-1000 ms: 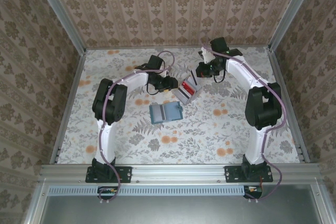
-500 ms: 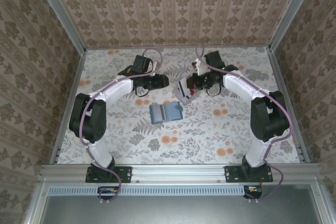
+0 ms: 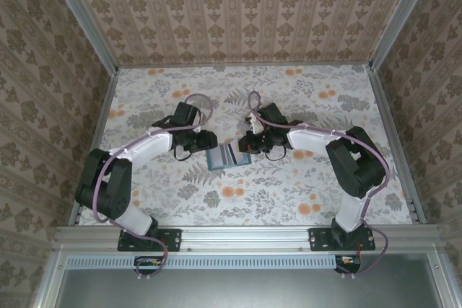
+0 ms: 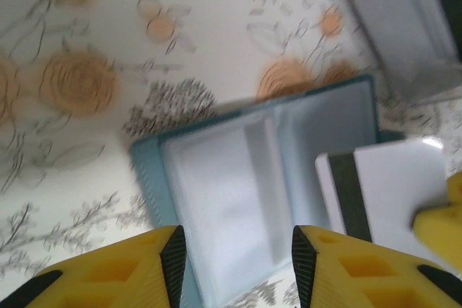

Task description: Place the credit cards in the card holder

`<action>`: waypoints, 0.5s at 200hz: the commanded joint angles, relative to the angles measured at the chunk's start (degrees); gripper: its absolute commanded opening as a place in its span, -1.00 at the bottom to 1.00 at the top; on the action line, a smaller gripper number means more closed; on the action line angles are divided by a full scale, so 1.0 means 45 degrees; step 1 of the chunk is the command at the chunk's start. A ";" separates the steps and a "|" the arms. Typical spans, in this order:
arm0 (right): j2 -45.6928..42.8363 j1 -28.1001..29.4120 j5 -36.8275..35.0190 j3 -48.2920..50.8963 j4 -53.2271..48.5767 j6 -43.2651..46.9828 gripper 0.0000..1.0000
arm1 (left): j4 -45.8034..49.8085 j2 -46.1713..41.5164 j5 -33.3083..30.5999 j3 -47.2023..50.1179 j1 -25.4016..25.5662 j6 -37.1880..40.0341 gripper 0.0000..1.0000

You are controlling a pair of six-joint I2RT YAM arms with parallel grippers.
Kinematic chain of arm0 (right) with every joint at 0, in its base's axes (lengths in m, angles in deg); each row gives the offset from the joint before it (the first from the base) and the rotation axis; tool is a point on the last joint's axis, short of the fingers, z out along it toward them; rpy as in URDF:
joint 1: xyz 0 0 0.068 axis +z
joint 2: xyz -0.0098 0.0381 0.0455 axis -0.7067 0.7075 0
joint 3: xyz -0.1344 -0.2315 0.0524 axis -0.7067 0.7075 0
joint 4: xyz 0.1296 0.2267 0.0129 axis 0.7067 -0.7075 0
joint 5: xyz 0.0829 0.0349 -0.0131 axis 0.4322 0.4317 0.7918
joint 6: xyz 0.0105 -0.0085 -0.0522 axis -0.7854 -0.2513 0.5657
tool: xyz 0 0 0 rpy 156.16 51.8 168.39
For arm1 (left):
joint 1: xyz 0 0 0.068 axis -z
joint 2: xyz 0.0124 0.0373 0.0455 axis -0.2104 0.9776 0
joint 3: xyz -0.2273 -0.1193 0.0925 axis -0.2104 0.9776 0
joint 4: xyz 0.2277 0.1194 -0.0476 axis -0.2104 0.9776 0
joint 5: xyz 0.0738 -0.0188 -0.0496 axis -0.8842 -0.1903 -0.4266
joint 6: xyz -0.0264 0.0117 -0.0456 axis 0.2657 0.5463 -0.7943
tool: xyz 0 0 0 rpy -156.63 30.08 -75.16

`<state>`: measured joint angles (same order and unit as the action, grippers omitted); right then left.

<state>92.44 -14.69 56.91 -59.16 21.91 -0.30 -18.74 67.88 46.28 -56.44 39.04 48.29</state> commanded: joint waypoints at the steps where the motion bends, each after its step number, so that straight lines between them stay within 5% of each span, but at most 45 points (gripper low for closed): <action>1: 0.0515 0.0058 0.0031 0.0105 0.0952 -0.0560 -0.88 | 0.0408 -0.0306 -0.0187 0.0646 -0.0029 -0.0342 -0.11; 100: 0.1361 0.0185 0.0552 -0.0779 0.0678 -0.0469 -0.87 | 0.0773 0.1229 -0.0303 0.0183 0.0114 -0.0223 -0.23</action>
<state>98.54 -14.14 58.28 -61.52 25.15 -2.38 -16.84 72.23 45.62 -53.92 39.17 47.24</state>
